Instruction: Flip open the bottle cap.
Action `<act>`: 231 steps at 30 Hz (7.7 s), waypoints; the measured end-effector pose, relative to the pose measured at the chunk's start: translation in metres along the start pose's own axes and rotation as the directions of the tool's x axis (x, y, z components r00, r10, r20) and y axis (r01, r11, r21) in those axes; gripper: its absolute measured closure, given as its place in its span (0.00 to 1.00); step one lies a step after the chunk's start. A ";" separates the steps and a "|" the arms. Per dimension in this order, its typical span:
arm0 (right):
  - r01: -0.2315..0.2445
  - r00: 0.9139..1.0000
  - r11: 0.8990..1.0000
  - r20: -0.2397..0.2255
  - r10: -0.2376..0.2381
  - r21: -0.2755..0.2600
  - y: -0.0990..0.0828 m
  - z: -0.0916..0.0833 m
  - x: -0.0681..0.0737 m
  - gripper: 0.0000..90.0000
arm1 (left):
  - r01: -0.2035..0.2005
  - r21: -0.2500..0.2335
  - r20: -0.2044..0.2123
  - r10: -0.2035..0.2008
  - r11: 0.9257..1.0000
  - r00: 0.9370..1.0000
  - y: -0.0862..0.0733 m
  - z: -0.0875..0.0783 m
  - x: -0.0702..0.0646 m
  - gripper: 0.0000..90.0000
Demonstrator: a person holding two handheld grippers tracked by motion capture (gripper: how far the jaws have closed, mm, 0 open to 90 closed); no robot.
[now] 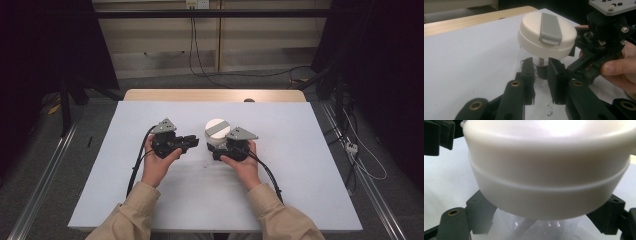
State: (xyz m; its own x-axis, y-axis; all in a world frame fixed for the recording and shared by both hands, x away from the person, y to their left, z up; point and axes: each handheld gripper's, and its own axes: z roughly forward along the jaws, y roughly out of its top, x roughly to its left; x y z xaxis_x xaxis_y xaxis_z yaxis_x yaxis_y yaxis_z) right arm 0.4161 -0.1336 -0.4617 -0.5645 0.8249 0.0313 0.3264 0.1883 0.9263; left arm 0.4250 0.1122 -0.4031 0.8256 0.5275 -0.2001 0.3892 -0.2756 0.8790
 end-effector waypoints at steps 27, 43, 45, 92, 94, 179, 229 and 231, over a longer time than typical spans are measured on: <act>0.009 1.000 1.000 0.004 -0.009 0.000 0.000 0.000 0.001 0.21 | -0.035 0.064 -0.019 0.036 0.997 0.999 0.015 0.022 -0.008 1.00; 0.012 1.000 1.000 0.008 -0.012 0.001 0.000 0.000 0.001 0.21 | -0.042 0.047 -0.018 0.043 0.998 0.999 0.027 0.022 -0.014 1.00; 0.012 1.000 1.000 0.008 -0.012 0.002 0.000 0.000 0.001 0.21 | -0.046 0.039 -0.017 0.046 0.998 0.999 0.030 0.020 -0.015 1.00; 0.013 1.000 1.000 0.013 -0.013 0.001 0.000 0.000 0.002 0.21 | -0.087 0.068 -0.025 0.089 0.994 0.996 0.077 0.038 -0.023 1.00; 0.014 1.000 1.000 0.014 -0.014 0.001 0.000 0.000 0.002 0.21 | -0.087 0.066 -0.024 0.088 0.994 0.996 0.077 0.040 -0.024 1.00; 0.009 1.000 1.000 0.014 -0.009 0.003 0.000 0.000 0.002 0.21 | -0.101 0.066 -0.002 0.102 0.993 0.995 0.106 0.073 -0.024 1.00; -0.003 1.000 1.000 0.010 0.003 0.004 0.000 -0.001 0.000 0.21 | -0.124 0.095 0.021 0.123 0.988 0.992 0.106 0.097 -0.025 1.00; 0.013 1.000 1.000 0.016 -0.014 0.006 0.000 -0.001 0.002 0.21 | -0.121 0.098 0.024 0.119 0.988 0.993 0.105 0.098 -0.025 1.00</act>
State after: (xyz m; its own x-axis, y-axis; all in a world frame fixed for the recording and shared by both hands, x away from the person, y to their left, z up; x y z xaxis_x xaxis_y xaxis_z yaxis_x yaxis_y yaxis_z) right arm 0.4145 -0.1329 -0.4617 -0.5567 0.8306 0.0127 0.3236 0.2027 0.9242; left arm 0.4855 -0.0087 -0.3484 0.8758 0.4712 -0.1046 0.3247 -0.4146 0.8501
